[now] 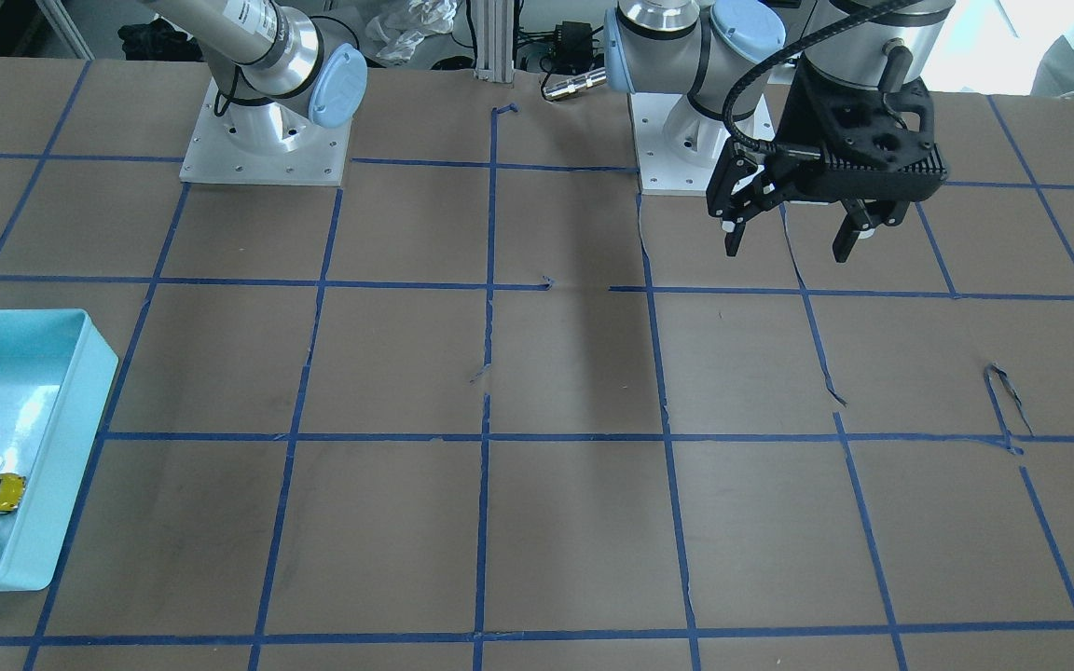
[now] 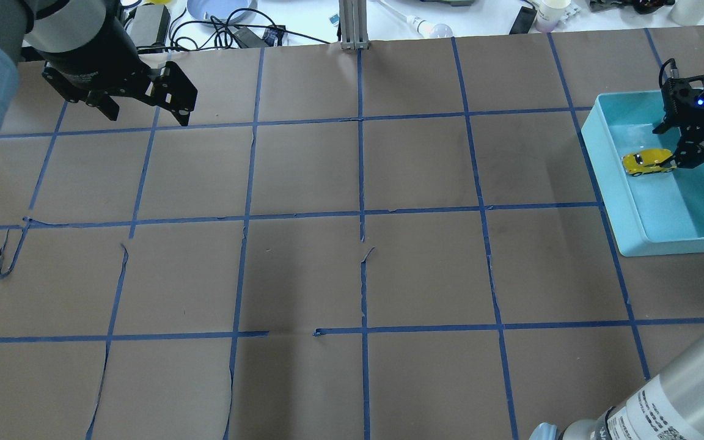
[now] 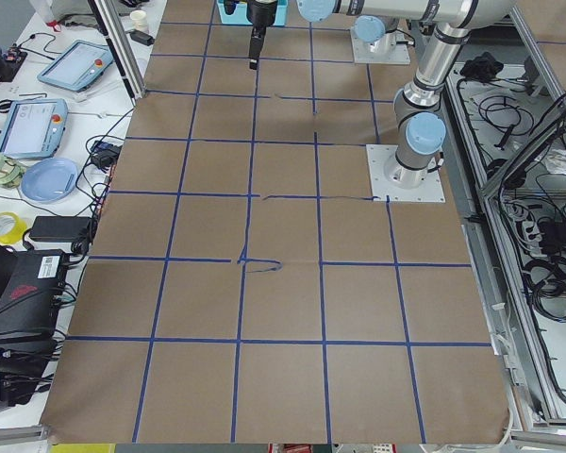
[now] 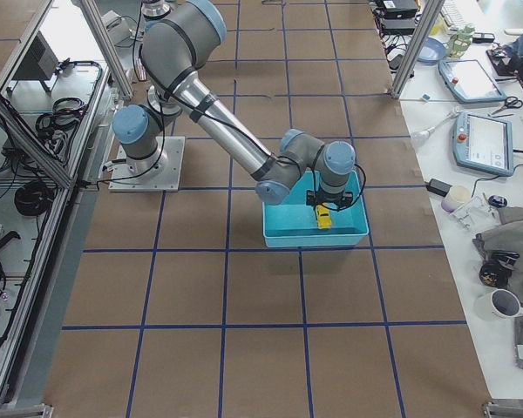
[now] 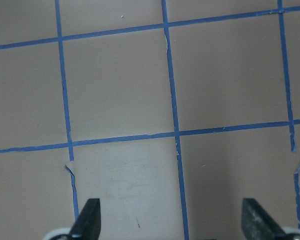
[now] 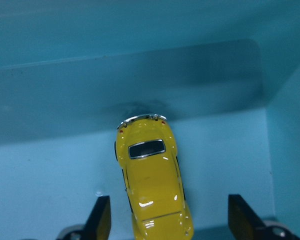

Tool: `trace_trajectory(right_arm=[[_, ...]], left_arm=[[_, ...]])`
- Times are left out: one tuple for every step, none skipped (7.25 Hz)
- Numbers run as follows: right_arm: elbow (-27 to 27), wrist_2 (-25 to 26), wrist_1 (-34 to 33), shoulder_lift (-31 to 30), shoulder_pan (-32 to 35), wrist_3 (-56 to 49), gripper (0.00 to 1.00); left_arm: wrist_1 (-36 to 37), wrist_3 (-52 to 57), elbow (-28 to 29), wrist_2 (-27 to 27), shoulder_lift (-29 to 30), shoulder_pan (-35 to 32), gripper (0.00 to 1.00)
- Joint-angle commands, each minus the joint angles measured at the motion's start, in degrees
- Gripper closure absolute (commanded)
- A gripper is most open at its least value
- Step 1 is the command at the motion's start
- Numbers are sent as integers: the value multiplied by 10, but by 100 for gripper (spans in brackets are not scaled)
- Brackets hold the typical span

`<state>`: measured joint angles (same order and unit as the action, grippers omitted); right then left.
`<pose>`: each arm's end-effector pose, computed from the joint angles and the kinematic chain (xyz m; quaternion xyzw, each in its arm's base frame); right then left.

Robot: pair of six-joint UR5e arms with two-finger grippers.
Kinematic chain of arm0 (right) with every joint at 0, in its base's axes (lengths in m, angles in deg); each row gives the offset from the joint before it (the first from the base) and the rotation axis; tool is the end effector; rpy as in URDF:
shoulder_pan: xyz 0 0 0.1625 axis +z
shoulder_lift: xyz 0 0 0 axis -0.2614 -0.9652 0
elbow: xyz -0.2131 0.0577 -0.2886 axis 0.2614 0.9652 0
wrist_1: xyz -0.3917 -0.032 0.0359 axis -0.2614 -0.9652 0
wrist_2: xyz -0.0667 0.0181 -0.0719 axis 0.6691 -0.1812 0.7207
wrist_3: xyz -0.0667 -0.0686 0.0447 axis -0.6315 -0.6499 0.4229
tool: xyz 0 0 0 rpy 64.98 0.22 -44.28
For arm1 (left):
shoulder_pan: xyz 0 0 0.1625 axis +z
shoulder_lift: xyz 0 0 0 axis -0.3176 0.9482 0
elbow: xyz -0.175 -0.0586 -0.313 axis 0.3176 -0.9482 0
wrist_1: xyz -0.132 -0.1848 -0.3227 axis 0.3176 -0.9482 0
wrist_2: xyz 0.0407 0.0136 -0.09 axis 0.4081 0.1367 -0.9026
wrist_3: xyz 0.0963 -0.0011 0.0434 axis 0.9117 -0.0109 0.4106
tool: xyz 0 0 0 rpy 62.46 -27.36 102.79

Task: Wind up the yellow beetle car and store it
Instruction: 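Lower the car onto the bin floor and open the right gripper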

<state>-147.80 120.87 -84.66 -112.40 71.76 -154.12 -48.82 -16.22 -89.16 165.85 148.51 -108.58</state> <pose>-0.2142 -0.5896 0.1924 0.6667 -0.7425 0.0636 0.0116 -0.1278 -0.4797 0.4545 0.0496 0.9953 -0.0769 0.0327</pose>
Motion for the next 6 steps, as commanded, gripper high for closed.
trace_trajectory(right_arm=[[0, 12, 53, -81, 1, 60, 0], [0, 24, 117, -124, 1, 156, 0], [2, 26, 159, -162, 3, 270, 0], [6, 27, 192, -195, 3, 398, 0], [8, 45, 246, -234, 6, 524, 0], [8, 46, 282, -262, 16, 614, 0]], left_arm=[[4, 1, 2, -1, 1, 1, 0], [6, 0, 6, -3, 1, 1, 0], [6, 1, 6, -4, 1, 1, 0], [6, 1, 4, -3, 1, 1, 0], [6, 1, 5, -3, 0, 1, 0], [6, 1, 5, -2, 0, 1, 0]])
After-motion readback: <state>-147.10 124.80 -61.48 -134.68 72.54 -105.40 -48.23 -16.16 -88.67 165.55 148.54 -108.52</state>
